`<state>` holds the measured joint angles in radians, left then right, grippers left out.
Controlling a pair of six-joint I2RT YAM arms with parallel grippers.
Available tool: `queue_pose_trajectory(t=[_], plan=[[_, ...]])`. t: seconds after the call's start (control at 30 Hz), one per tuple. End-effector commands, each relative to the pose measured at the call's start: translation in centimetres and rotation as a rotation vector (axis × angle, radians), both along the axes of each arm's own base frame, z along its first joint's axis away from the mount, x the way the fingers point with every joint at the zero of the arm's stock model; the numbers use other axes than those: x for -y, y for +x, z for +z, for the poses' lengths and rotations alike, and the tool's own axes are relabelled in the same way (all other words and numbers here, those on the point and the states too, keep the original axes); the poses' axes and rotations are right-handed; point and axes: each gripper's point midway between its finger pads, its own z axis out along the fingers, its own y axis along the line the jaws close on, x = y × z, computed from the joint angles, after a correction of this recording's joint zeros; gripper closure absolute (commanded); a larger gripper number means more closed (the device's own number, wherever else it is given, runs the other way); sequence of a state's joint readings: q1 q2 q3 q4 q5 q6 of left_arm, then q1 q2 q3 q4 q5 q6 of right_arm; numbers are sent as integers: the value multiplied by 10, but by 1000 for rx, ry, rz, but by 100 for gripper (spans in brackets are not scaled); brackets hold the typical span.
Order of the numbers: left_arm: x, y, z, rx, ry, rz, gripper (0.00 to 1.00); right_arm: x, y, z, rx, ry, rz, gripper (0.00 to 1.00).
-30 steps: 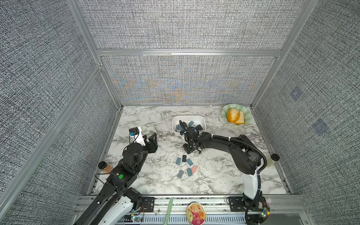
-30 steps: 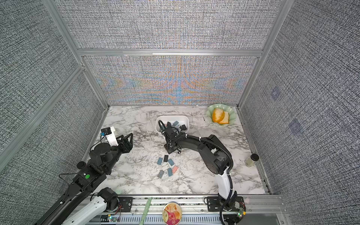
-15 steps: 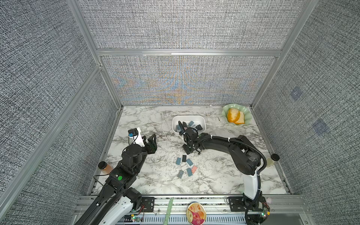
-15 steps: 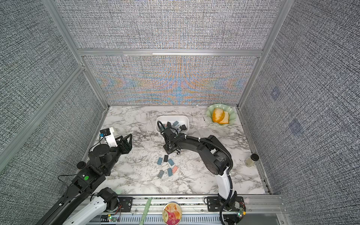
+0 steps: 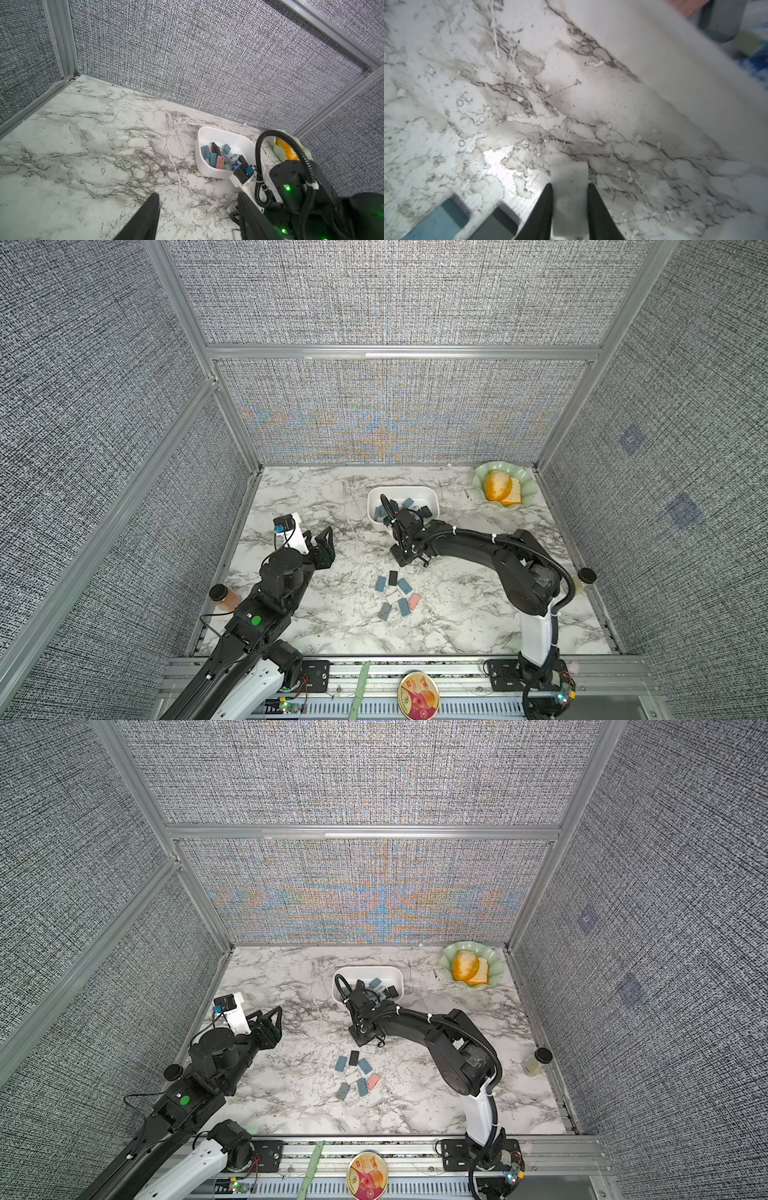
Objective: Put the eraser in the storage box
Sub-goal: Pick up the eraser from the center of the board, then place the eraser in the storage box.
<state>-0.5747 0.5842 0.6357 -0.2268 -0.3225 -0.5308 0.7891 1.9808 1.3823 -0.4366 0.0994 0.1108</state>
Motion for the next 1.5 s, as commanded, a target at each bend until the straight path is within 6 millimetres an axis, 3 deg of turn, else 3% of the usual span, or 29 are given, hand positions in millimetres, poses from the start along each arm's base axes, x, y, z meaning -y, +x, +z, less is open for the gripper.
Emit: queue_pose_trajectory(t=[0.0, 0.33, 0.5, 0.7, 0.93, 1.03, 1.23, 1.47], plan=[[-1, 0, 0, 3, 1, 6, 38, 3, 5, 14, 21, -6, -11, 71], [-1, 1, -3, 6, -5, 8, 38, 5, 35, 71, 70, 70, -46, 71], [-1, 1, -6, 2, 1, 9, 38, 10, 61, 92, 97, 107, -81, 69], [0, 2, -9, -9, 12, 8, 37, 16, 94, 89, 79, 114, -122, 67], [2, 3, -15, -28, 7, 1, 37, 25, 124, 63, 50, 108, -178, 67], [4, 4, -18, -38, 0, -1, 37, 33, 135, 64, 56, 108, -207, 67], [11, 5, -27, -63, 13, -38, 37, 43, 140, 102, 119, 157, -226, 66], [49, 7, -52, -180, 68, -224, 38, 50, 119, 156, 180, 240, -218, 63]])
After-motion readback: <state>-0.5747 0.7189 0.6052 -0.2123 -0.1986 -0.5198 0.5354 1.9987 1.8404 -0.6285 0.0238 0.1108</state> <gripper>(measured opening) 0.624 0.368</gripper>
